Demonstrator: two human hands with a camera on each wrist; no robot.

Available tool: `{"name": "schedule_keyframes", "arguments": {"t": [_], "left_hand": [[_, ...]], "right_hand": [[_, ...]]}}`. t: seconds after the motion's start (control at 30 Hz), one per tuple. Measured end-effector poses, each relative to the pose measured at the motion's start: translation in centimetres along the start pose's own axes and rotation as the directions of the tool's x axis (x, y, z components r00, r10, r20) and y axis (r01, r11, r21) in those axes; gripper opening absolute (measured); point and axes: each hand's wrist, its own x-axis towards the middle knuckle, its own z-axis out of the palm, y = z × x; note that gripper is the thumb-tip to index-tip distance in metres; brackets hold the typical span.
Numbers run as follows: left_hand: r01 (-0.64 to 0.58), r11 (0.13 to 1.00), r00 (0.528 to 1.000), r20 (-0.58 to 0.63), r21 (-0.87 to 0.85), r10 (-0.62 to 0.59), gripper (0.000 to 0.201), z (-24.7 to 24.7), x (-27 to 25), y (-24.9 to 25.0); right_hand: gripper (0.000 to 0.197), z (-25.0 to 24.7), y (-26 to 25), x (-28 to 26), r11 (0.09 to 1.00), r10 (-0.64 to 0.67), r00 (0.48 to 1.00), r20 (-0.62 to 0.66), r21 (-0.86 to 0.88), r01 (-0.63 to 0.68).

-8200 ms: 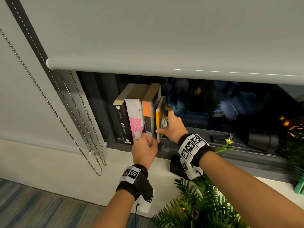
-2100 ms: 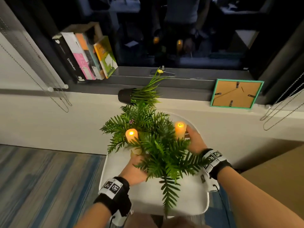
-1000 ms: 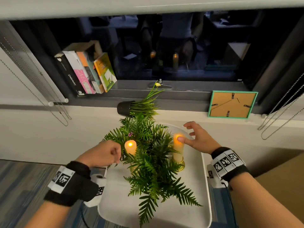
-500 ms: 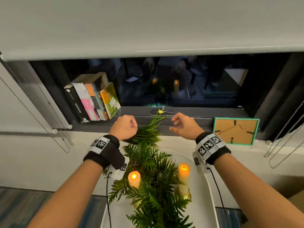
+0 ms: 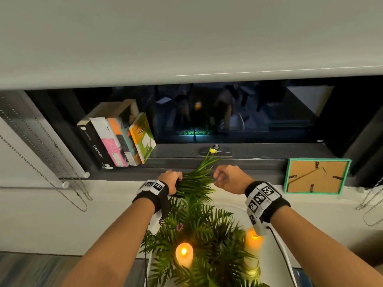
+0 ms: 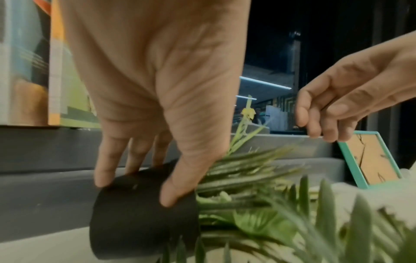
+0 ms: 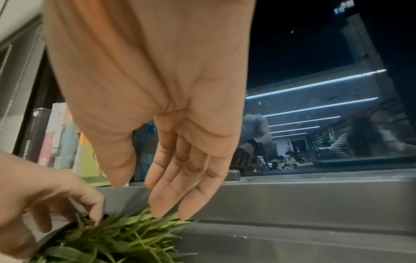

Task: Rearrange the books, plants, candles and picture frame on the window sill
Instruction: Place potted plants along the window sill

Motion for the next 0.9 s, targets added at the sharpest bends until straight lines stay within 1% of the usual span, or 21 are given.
{"name": "schedule_keyframes", "arguments": {"t": [0.07,0.13,0.23,0.33,0.43,0.53,0.6,0.7,0.77,0.83,0.9], "left_hand": [[-0.040,0.999,0.999,-0.020,0.025,0.041,0.037,0.2,0.5,-0.2],[-0.072,0.994,0.997,-0.012,0.079,0.073,0.034,-0.1,0.6,-0.1],[-0.068,0.981,0.997,-0.019,0.182,0.073,0.033,-0.3,0.7,-0.4],[-0.041,0.982,0.998,-0.032,0.187,0.047,0.037,-0.6,0.2,-1.0],[0.035,0.995,0.998,-0.047,0.098,-0.031,0.049,-1.1,-0.4,-2.0],[0.091,0.996,0.992,-0.084,-0.023,-0.093,0.051,-1.4,-1.3,-2.5],[0.098,0.990,0.987,-0.116,-0.098,-0.109,0.050,-1.8,-1.9,-2.5],[0.041,0.974,0.979,-0.188,-0.223,-0.084,0.043,-2.7,-2.4,-2.1],[-0.045,0.954,0.963,-0.268,-0.296,-0.038,0.040,-3.6,-2.4,-1.5],[-0.129,0.935,0.938,-0.347,-0.330,0.007,0.040,-4.6,-2.4,-0.3],[-0.183,0.920,0.919,-0.393,-0.346,0.035,0.044,-5.4,-2.2,1.3]], "right_hand": [[0.009,0.1,0.5,0.1,1.000,0.003,1.000,-0.006,0.004,-0.003],[0.009,0.1,0.8,-0.1,1.000,0.005,1.000,-0.022,-0.002,-0.005],[0.008,0.2,1.2,-0.4,1.000,0.010,0.999,-0.036,-0.016,-0.011],[0.009,0.0,1.5,-0.8,1.000,0.016,0.999,-0.044,-0.005,-0.016],[0.011,-0.8,1.7,-1.2,1.000,0.010,0.998,-0.067,-0.014,-0.011],[0.014,-1.6,1.9,-1.6,1.000,-0.003,0.997,-0.083,-0.019,0.001],[0.014,-2.1,2.1,-1.8,1.000,-0.011,0.995,-0.102,-0.004,0.011],[0.013,-2.8,2.2,-2.1,0.999,-0.018,0.992,-0.124,0.040,0.023],[0.014,-3.0,2.2,-2.1,0.997,-0.015,0.991,-0.130,0.072,0.025],[0.022,-3.0,2.0,-1.9,0.996,-0.011,0.991,-0.133,0.082,0.022],[0.040,-2.9,1.8,-1.8,0.996,-0.005,0.991,-0.137,0.090,0.017]]}}
